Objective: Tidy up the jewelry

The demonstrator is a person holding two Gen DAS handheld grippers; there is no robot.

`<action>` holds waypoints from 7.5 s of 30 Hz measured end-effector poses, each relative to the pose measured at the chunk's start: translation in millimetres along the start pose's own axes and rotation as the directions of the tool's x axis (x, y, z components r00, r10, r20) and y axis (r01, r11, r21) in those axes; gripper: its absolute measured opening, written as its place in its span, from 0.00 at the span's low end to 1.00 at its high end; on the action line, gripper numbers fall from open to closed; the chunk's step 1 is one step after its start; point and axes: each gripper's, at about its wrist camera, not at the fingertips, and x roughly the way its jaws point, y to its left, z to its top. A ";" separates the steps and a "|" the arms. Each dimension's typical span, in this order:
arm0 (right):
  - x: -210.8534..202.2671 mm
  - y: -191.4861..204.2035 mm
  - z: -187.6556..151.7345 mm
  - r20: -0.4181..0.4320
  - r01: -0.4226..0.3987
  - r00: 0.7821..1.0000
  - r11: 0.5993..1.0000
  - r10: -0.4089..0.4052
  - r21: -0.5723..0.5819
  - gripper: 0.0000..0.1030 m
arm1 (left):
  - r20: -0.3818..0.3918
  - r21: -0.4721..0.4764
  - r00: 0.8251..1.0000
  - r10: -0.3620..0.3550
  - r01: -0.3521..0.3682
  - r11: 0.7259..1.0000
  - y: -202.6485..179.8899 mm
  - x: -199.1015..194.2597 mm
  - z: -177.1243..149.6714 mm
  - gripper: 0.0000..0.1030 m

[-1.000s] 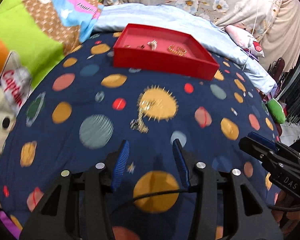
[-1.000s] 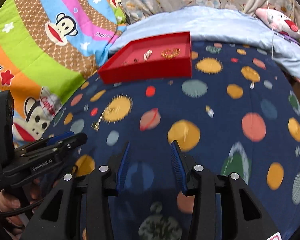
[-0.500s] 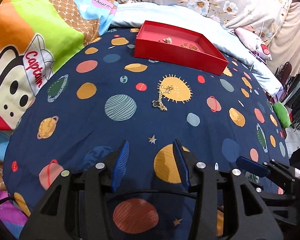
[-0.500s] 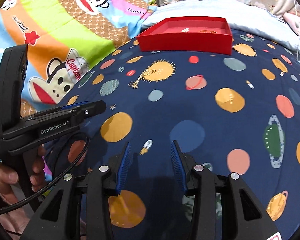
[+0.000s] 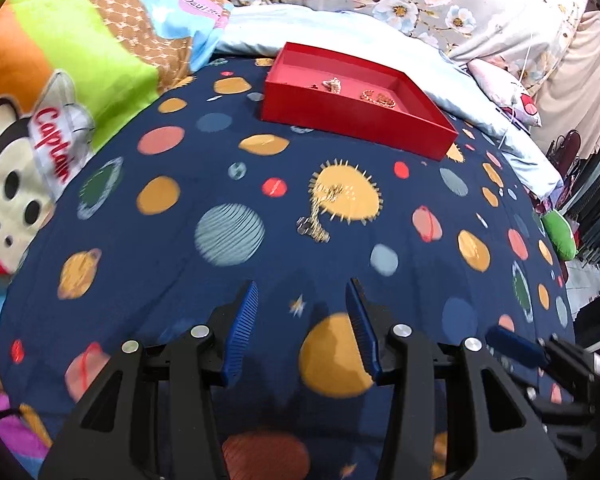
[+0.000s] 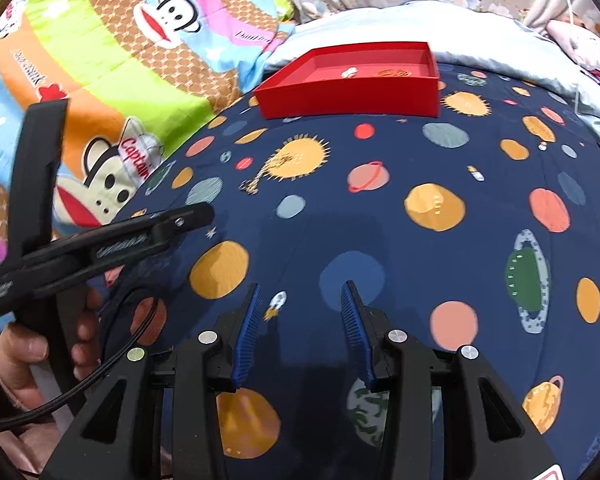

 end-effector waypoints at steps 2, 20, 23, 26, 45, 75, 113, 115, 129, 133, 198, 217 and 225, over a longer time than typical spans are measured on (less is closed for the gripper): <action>-3.1 -5.3 1.0 0.011 0.012 1.000 1.000 -0.013 0.015 0.40 | 0.002 -0.008 1.000 -0.005 0.005 1.000 -2.8 9.5 8.9 0.43; -11.4 -29.2 6.5 0.039 0.051 0.998 0.995 -0.054 0.083 0.40 | 0.036 0.083 0.999 -0.007 0.004 0.997 -11.3 25.1 42.4 0.00; -12.9 -31.6 7.3 0.044 0.050 0.998 0.995 -0.054 0.088 0.39 | 0.093 0.041 0.995 -0.040 0.036 0.998 3.8 -7.9 55.9 0.00; -12.6 -33.9 8.2 0.046 0.048 0.998 0.994 -0.052 0.094 0.39 | 0.154 0.009 0.987 -0.049 0.048 0.999 18.2 -41.4 68.1 0.00; -8.7 -29.0 5.5 0.029 0.036 0.999 0.997 -0.038 0.072 0.39 | 0.246 -0.043 0.969 -0.027 0.039 0.998 43.7 -111.7 70.9 0.01; 46.2 -41.9 51.1 0.009 0.109 0.994 0.991 -0.110 0.077 0.57 | 0.102 0.016 0.986 -0.131 0.130 0.991 -4.3 -56.9 54.3 0.01; 36.1 -37.2 164.1 0.139 0.099 0.985 0.995 -0.101 0.019 0.00 | 0.183 0.104 0.972 -0.147 0.129 0.986 -42.9 -1.4 159.5 0.01; 37.3 -41.0 180.8 0.157 0.101 0.982 0.995 -0.101 0.013 0.00 | 0.186 0.114 0.971 -0.152 0.132 0.985 -48.2 9.1 178.6 0.01; 105.3 -81.0 246.8 0.115 0.118 0.986 0.991 -0.124 0.061 0.00 | 0.185 0.076 0.975 -0.123 0.111 0.991 -48.5 83.5 260.0 0.01; 114.6 -82.8 248.2 0.112 0.118 0.986 0.991 -0.124 0.058 0.00 | 0.225 0.082 0.967 -0.122 0.106 0.991 -50.8 79.4 278.2 0.01; 109.4 -55.8 222.4 0.111 -0.018 0.994 0.999 0.014 0.028 0.04 | 0.134 0.030 0.942 -0.308 0.307 0.951 -54.2 61.4 239.1 0.04; 131.7 -88.1 220.9 0.073 0.076 0.994 0.991 -0.084 0.110 0.34 | 0.054 0.028 0.996 0.077 -0.079 0.997 -17.7 121.0 201.3 0.57; 123.9 -82.3 217.7 0.080 0.077 0.993 0.991 -0.086 0.108 0.35 | 0.043 0.062 0.995 0.091 -0.093 0.994 -26.2 121.6 185.3 0.56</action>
